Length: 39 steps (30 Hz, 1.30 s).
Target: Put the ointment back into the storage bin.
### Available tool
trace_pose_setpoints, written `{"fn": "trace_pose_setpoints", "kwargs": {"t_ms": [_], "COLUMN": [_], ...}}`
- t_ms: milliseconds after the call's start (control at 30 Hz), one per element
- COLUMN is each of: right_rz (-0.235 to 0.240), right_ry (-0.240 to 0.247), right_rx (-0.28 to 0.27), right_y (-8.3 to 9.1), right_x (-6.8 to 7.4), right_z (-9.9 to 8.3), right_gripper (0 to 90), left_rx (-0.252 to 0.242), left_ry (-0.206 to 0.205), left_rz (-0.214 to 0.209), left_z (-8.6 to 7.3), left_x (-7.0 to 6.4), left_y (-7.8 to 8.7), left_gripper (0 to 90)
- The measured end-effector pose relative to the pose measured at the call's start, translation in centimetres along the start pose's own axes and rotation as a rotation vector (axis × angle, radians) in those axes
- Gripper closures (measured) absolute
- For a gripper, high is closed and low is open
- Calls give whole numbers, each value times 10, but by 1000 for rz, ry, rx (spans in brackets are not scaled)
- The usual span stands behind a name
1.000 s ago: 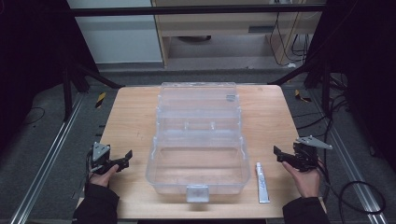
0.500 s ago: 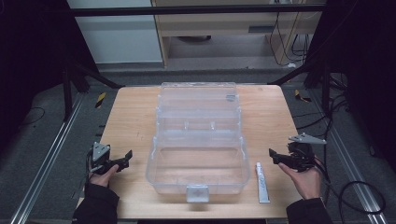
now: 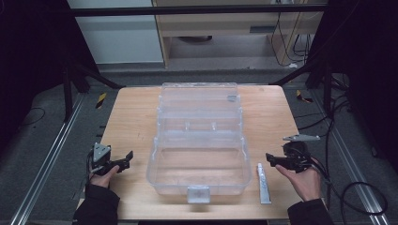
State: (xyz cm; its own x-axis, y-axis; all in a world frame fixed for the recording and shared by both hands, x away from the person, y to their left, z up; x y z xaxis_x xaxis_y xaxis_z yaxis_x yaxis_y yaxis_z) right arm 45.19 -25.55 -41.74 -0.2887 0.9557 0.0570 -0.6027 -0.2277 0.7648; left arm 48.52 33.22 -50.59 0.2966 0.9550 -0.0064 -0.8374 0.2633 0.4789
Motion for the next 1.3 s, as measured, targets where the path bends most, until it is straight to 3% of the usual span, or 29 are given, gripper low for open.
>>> {"fn": "trace_pose_setpoints", "kwargs": {"t_ms": [267, 533, 700, 1300], "right_rz": [24, 15, 12, 11], "right_ry": [-6, -7, 7, -25], "right_rx": [76, 166, 204, 329], "right_y": [-5, -15, -23, -43], "right_x": [9, 17, 21, 28], "right_z": [1, 0, 0, -10], "right_gripper": [317, 350, 366, 480], "left_rx": [1, 1, 0, -1], "left_ry": [2, 3, 6, 7], "left_rz": [-1, -3, -3, -3], "left_z": [0, 0, 0, 0], "left_x": [0, 1, 1, 1], "left_y": [0, 0, 0, 0], "left_gripper": [27, 27, 27, 27]}}
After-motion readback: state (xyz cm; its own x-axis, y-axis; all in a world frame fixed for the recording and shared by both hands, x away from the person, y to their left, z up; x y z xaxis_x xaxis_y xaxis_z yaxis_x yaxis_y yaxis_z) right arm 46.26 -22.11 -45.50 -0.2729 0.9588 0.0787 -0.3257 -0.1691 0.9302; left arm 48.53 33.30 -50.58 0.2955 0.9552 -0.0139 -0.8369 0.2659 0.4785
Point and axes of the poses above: each handheld gripper's, and its own axes: y roughly backward along the jaws, z roughly out of its top, x roughly to its left, the point moved 1 cm from there along -y, roughly forward along the jaws, and after that the axes turned 2 degrees about x, right-handed, at the moved point
